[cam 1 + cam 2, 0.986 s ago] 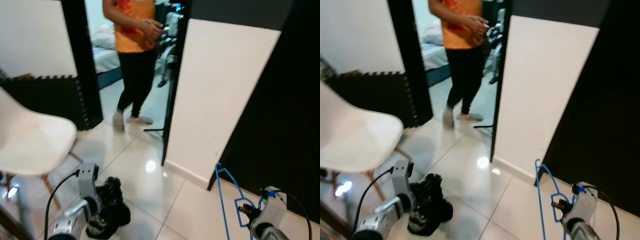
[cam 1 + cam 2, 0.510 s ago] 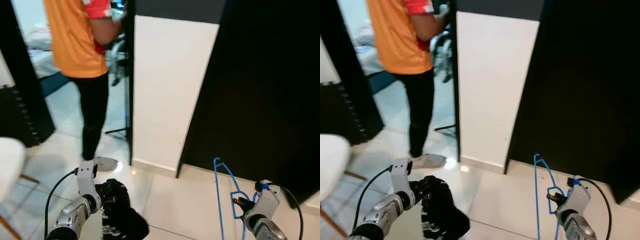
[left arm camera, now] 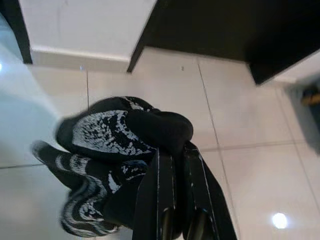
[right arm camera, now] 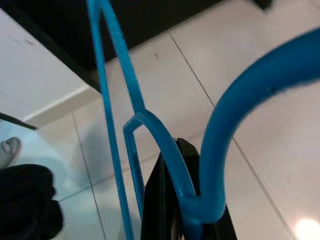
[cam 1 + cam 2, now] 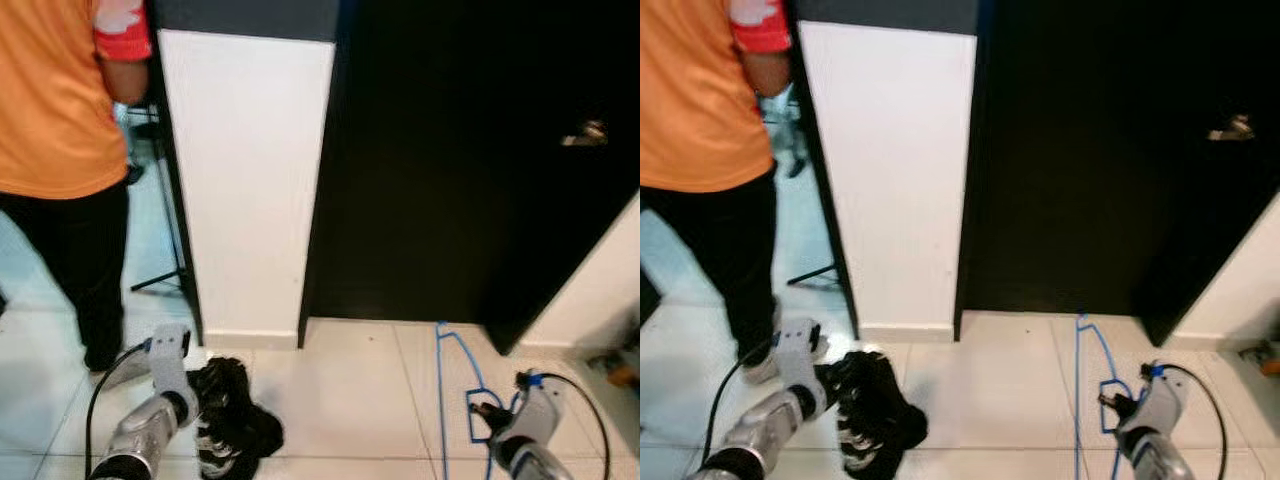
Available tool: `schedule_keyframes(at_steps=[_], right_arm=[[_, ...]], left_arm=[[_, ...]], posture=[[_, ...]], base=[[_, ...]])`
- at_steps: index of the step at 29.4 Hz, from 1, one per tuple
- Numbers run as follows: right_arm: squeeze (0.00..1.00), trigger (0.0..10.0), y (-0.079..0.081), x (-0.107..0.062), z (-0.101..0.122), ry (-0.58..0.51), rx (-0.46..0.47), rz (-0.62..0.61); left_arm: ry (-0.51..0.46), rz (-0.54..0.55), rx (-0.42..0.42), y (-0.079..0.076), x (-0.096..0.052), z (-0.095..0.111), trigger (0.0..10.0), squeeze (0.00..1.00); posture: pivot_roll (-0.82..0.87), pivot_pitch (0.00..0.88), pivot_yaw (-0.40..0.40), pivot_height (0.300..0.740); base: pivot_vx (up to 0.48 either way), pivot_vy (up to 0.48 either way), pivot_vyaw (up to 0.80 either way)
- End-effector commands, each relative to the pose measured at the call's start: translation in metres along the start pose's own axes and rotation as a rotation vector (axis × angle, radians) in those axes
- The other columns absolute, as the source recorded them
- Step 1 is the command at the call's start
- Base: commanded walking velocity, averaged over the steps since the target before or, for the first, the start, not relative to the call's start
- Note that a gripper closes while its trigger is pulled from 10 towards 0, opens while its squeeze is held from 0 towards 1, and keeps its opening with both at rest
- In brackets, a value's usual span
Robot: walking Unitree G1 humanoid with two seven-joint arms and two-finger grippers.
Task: Hang hanger
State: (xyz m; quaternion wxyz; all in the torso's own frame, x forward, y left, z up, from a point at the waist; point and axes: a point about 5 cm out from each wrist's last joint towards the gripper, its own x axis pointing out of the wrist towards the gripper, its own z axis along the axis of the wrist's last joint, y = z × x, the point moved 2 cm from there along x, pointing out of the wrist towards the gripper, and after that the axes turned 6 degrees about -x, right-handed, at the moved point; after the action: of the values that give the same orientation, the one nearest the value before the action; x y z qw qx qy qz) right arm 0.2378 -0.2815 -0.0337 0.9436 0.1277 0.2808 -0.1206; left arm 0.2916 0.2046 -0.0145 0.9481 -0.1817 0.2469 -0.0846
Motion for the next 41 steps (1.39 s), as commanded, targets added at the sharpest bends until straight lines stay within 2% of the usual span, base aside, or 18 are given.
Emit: schedule_keyframes(at_steps=[1, 18, 22, 23, 25, 26, 29, 30, 31, 32, 33, 34, 36, 37, 38, 40, 41], right_arm=[[0.00, 10.0, -0.003, -0.001, 0.001, -0.013, 0.015, -0.012], [0.00, 10.0, 0.010, -0.005, -0.015, -0.018, 0.036, 0.022], [0.00, 10.0, 0.009, -0.007, -0.017, -0.011, -0.017, 0.029], [0.00, 10.0, 0.009, -0.007, -0.014, -0.011, -0.060, 0.035], [0.00, 10.0, 0.009, -0.007, -0.014, -0.011, -0.060, 0.035], [0.00, 10.0, 0.008, -0.007, -0.008, -0.018, -0.105, 0.038], [0.00, 10.0, 0.015, -0.004, 0.052, -0.129, -0.304, 0.117], [0.00, 10.0, 0.015, -0.004, 0.052, -0.129, -0.304, 0.117], [0.00, 10.0, 0.022, -0.006, 0.075, -0.172, -0.356, 0.169], [0.00, 10.0, 0.027, -0.007, 0.087, -0.195, -0.383, 0.202], [0.00, 10.0, 0.027, -0.007, 0.087, -0.195, -0.383, 0.202], [0.00, 10.0, 0.040, -0.014, 0.115, -0.248, -0.448, 0.298], [0.00, 10.0, 0.040, -0.014, 0.115, -0.248, -0.448, 0.298], [0.00, 10.0, 0.052, -0.021, 0.136, -0.291, -0.501, 0.377], [0.00, 10.0, 0.052, -0.021, 0.136, -0.291, -0.501, 0.377], [0.00, 10.0, 0.072, -0.039, 0.164, -0.353, -0.596, 0.508], [0.00, 10.0, 0.072, -0.039, 0.164, -0.353, -0.596, 0.508]], left_arm=[[-0.011, -0.016, 0.020, -0.001, 0.001, 0.005, 10.0, 0.00], [0.004, 0.015, 0.030, 0.022, -0.014, 0.000, 10.0, 0.00], [-0.033, 0.035, 0.030, 0.021, -0.012, 0.006, 10.0, 0.00], [-0.051, 0.033, 0.066, 0.019, -0.010, 0.012, 10.0, 0.00], [-0.051, 0.033, 0.066, 0.019, -0.010, 0.012, 10.0, 0.00], [-0.077, 0.017, 0.082, 0.014, -0.006, 0.020, 10.0, 0.00], [-0.243, -0.111, 0.165, -0.026, 0.015, 0.082, 10.0, 0.00], [-0.243, -0.111, 0.165, -0.026, 0.015, 0.082, 10.0, 0.00], [-0.304, -0.153, 0.185, -0.041, 0.019, 0.107, 10.0, 0.00], [-0.339, -0.177, 0.195, -0.050, 0.020, 0.121, 10.0, 0.00], [-0.339, -0.177, 0.195, -0.050, 0.020, 0.121, 10.0, 0.00], [-0.415, -0.237, 0.200, -0.071, 0.022, 0.150, 10.0, 0.00], [-0.415, -0.237, 0.200, -0.071, 0.022, 0.150, 10.0, 0.00], [-0.455, -0.287, 0.221, -0.089, 0.021, 0.169, 10.0, 0.00], [-0.455, -0.287, 0.221, -0.089, 0.021, 0.169, 10.0, 0.00], [-0.518, -0.359, 0.277, -0.118, 0.018, 0.199, 10.0, 0.00], [-0.518, -0.359, 0.277, -0.118, 0.018, 0.199, 10.0, 0.00]], posture=[[0.03, 0.000, -0.014, 0.740], [0.00, 0.000, 0.029, 0.740], [-0.01, 0.000, 0.019, 0.740], [-0.02, 0.000, 0.019, 0.740], [-0.02, 0.000, 0.019, 0.740], [-0.02, 0.000, 0.016, 0.740], [-0.05, 0.000, 0.004, 0.740], [-0.05, 0.000, 0.004, 0.740], [-0.05, 0.000, 0.000, 0.740], [-0.05, 0.000, 0.000, 0.740], [-0.05, 0.000, 0.000, 0.740], [-0.05, 0.000, -0.003, 0.740], [-0.05, 0.000, -0.003, 0.740], [-0.05, 0.000, -0.011, 0.740], [-0.05, 0.000, -0.011, 0.740], [-0.05, 0.000, -0.015, 0.740], [-0.05, 0.000, -0.015, 0.740]], base=[[0.000, 0.000, -0.76], [0.000, 0.000, -0.76], [0.000, 0.000, -0.76], [0.000, 0.000, -0.76], [0.000, 0.000, -0.76], [0.000, 0.000, -0.76], [0.000, 0.000, -0.76], [0.000, 0.000, -0.76], [0.000, 0.000, -0.76], [0.000, 0.000, -0.76], [0.000, 0.000, -0.76], [0.000, 0.000, -0.76], [0.000, 0.000, -0.76], [0.000, 0.000, -0.76], [0.000, 0.000, -0.76], [0.000, 0.000, -0.76], [0.000, 0.000, -0.76]])
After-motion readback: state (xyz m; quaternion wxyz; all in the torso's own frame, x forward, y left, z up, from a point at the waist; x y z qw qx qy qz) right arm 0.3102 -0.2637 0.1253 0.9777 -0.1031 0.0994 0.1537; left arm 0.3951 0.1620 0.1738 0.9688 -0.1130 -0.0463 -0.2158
